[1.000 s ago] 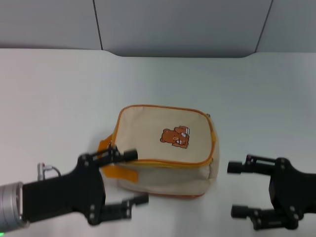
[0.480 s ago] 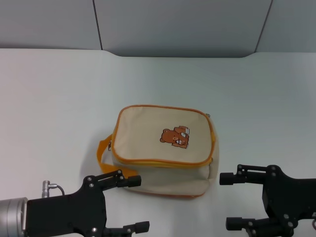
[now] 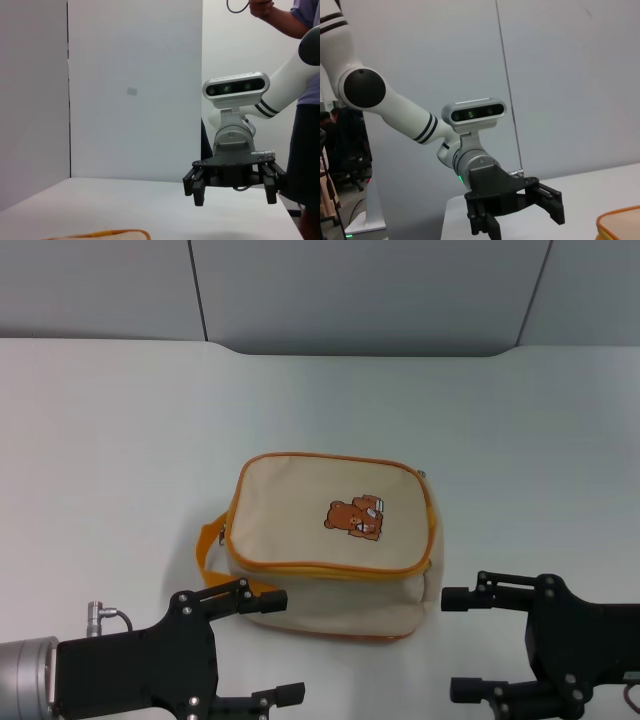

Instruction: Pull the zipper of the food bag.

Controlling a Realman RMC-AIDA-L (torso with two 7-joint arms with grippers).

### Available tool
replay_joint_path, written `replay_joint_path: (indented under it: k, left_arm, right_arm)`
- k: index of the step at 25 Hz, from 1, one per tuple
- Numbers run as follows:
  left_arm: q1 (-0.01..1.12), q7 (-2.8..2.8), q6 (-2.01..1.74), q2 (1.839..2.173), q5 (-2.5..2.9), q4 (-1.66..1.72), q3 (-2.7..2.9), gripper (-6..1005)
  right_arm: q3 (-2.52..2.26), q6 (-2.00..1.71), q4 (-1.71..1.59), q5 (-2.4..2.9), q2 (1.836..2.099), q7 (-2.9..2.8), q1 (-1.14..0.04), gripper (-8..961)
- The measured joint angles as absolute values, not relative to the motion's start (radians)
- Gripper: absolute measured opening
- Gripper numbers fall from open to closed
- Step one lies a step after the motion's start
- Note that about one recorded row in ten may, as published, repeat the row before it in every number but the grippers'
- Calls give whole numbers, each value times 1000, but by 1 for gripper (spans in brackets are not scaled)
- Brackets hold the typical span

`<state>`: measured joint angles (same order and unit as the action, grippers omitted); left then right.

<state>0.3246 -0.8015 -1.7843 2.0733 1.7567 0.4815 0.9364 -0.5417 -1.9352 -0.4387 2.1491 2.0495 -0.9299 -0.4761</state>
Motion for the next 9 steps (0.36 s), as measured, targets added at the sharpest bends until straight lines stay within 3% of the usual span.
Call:
replay_joint_path:
  k: [9]
  left_arm:
    - [319, -733, -1784, 2074, 1726, 456, 919, 822]
  right_arm:
    - [-534, -1927, -439, 2146, 2063, -902, -475, 792]
